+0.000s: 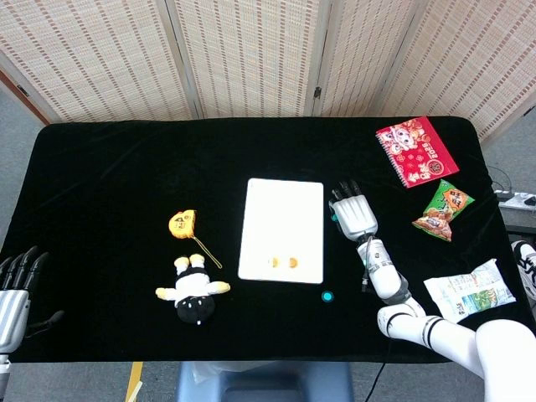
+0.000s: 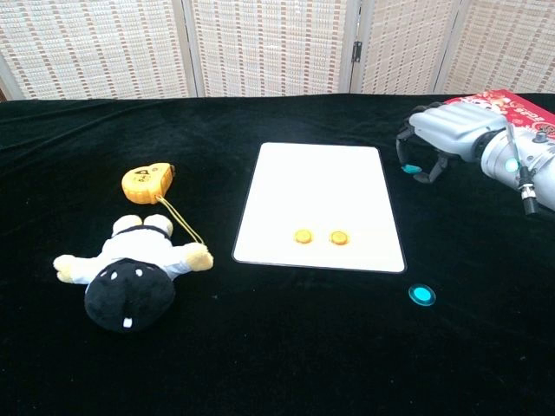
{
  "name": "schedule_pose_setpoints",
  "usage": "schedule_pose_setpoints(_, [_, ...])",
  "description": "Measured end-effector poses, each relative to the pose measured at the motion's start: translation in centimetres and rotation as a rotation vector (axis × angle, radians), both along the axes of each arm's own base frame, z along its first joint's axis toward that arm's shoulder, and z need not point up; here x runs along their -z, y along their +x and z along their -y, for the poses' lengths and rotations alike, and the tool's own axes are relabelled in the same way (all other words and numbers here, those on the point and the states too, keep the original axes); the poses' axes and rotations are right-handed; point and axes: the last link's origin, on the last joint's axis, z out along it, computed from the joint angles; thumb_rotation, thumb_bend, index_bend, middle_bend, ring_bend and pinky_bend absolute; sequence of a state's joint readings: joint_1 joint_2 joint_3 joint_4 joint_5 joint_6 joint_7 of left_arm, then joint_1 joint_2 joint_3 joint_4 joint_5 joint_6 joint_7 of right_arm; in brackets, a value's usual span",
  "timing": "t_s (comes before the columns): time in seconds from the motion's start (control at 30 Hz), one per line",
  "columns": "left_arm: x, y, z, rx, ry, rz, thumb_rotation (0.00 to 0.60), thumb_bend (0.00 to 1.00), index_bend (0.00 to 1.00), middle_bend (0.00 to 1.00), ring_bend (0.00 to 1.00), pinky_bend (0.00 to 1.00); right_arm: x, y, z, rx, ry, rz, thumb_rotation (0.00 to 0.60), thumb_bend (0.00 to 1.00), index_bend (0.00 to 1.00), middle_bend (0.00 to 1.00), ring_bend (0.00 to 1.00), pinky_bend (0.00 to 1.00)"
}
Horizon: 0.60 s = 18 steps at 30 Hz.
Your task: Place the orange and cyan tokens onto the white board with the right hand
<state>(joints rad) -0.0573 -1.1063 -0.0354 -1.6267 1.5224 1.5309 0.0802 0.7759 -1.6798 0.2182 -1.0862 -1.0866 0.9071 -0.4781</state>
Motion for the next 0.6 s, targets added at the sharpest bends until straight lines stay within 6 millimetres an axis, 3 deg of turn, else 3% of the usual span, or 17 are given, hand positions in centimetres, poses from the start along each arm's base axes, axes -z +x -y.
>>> schedule_pose_setpoints(0.37, [-0.1, -0.4, 0.4, -0.011, 0.006, 0.005, 0.6, 0.07, 0.0, 0.0, 0.0, 0.0, 3.1, 6.8, -1.6, -0.156, 0.074, -0.021, 0.6, 0.3, 0.49, 0.17, 0.03, 0.0])
schedule_pose_setpoints(0.6, [-0.2, -1.0, 0.8, -0.032, 0.008, 0.009, 0.6, 0.07, 0.0, 0.0, 0.0, 0.0, 5.5, 9.5, -1.6, -0.175, 0.109, -0.03, 0.6, 0.3, 0.49, 0.17, 0.03, 0.0])
